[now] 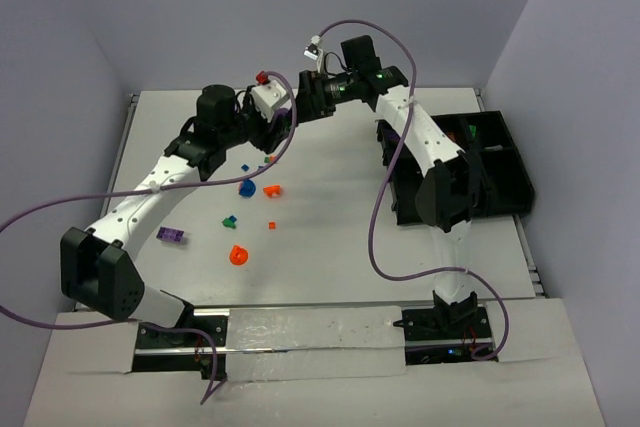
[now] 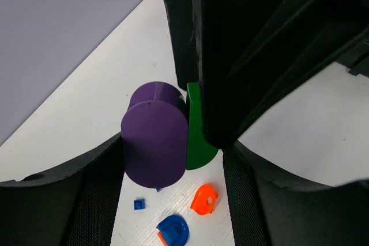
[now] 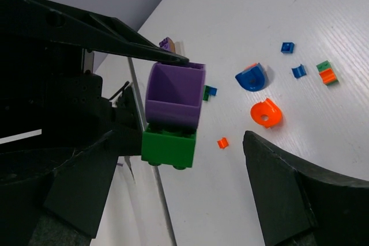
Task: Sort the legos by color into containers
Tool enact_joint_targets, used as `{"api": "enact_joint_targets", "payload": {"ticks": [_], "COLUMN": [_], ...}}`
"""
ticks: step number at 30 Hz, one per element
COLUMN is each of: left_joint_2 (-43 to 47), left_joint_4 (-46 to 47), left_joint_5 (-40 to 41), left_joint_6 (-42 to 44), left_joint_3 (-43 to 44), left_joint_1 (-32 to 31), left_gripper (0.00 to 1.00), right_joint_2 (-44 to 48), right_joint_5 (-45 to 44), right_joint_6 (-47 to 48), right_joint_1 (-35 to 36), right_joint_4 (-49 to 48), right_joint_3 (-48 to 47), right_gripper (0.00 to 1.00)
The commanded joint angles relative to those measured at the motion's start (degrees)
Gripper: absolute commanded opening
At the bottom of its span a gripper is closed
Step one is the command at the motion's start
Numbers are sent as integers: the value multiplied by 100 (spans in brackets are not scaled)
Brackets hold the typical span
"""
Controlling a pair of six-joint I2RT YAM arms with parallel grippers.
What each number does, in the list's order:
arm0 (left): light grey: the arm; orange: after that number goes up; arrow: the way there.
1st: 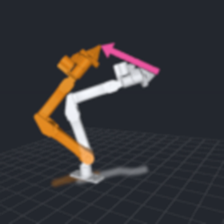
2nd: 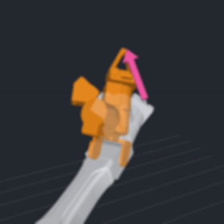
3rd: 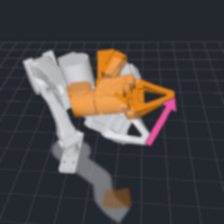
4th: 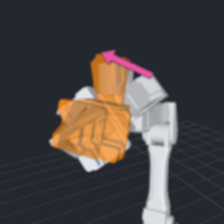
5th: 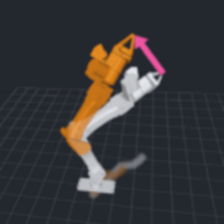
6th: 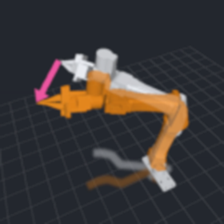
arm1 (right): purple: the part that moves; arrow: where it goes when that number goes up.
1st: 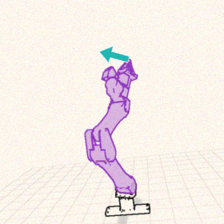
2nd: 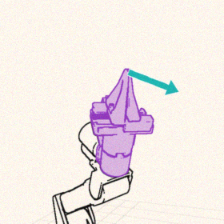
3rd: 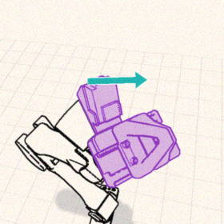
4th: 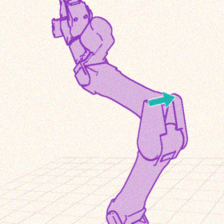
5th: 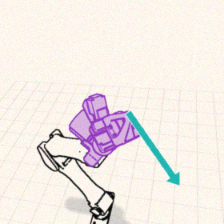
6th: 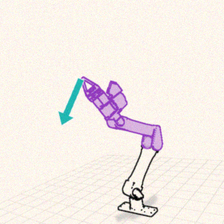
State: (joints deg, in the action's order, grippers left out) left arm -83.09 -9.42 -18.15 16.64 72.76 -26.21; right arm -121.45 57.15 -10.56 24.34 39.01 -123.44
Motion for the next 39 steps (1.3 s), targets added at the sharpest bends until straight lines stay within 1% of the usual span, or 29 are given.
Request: {"api": "enact_joint_targets", "payload": {"ticks": [1, 3, 7, 9, 10, 11, 12, 14, 15, 17, 18, 20, 22, 23, 24, 25, 26, 28, 29, 30, 31, 33, 35, 37, 39], "left_joint_2": [-29, -14, 23, 53, 56, 71, 81, 130, 146, 184, 243, 363, 618, 688, 738, 769, 772, 666, 581, 395, 291, -38, -211, -376, -667], "left_joint_4": [416, 477, 558, 630, 635, 665, 670, 726, 736, 675, 535, 371, 136, 106, -60, -204, -446, -885, -903, -1288, -1472, -1708, -1679, -1704, -1983], "left_joint_5": [7, -25, -50, -49, -48, -25, -22, 22, 31, 47, 29, -65, -623, -701, -1145, -1483, -1983, -2489, -2509, -3090, -3362, -4064, -4769, -4940, -5308], "left_joint_6": [-100, -127, -170, -178, -179, -194, -204, -270, -318, -428, -470, -549, -749, -765, -846, -843, -818, -753, -652, -522, -529, -661, -731, -687, -370], "left_joint_3": [362, 362, 364, 320, 318, 280, 259, 182, 158, 143, 150, 115, 50, 25, 16, 55, 121, 343, 353, 566, 688, 926, 1005, 1090, 1283], "left_joint_1": [-39, -42, -51, -43, -42, -50, -43, -46, -43, -40, -15, 62, 424, 556, 681, 820, 995, 1134, 1177, 1261, 1308, 1486, 1594, 1628, 1624], "left_gripper": [36, 36, 37, 39, 40, 42, 46, 68, 77, 90, 99, 99, 99, 99, 99, 99, 99, 99, 99, 98, 98, 97, 97, 96, 94], "right_joint_2": [33, 19, -28, -36, -37, -37, -52, -102, -104, -60, -28, -11, -10, -10, -9, 5, 50, 188, 233, 326, 357, 428, 486, 537, 595], "right_joint_5": [232, 245, 297, 355, 381, 423, 480, 660, 699, 690, 665, 613, 517, 511, 480, 469, 445, 412, 411, 370, 351, 350, 283, 225, 174], "right_joint_6": [296, 339, 353, 353, 369, 371, 386, 437, 431, 408, 434, 541, 747, 859, 991, 1315, 1682, 2391, 2418, 2934, 3209, 4064, 4699, 5049, 5353], "right_joint_1": [107, 123, 117, 116, 122, 116, 122, 93, 76, 9, -88, -218, -441, -522, -613, -708, -746, -730, -705, -637, -600, -467, -357, -257, -78], "right_joint_4": [128, 177, 203, 196, 202, 211, 227, 347, 369, 362, 372, 432, 656, 750, 834, 980, 1069, 1272, 1349, 1510, 1604, 1967, 2147, 2274, 2428], "right_joint_3": [-310, -319, -321, -321, -321, -352, -386, -509, -521, -503, -470, -432, -419, -428, -434, -423, -397, -257, -251, -177, -139, -154, -155, -156, -207], "right_gripper": [89, 82, 59, 42, 41, 32, 27, 8, 0, 0, 0, 0, 0, 0, 0, 0, 0, 0, 0, 0, 0, 0, 0, 0, 0]}}
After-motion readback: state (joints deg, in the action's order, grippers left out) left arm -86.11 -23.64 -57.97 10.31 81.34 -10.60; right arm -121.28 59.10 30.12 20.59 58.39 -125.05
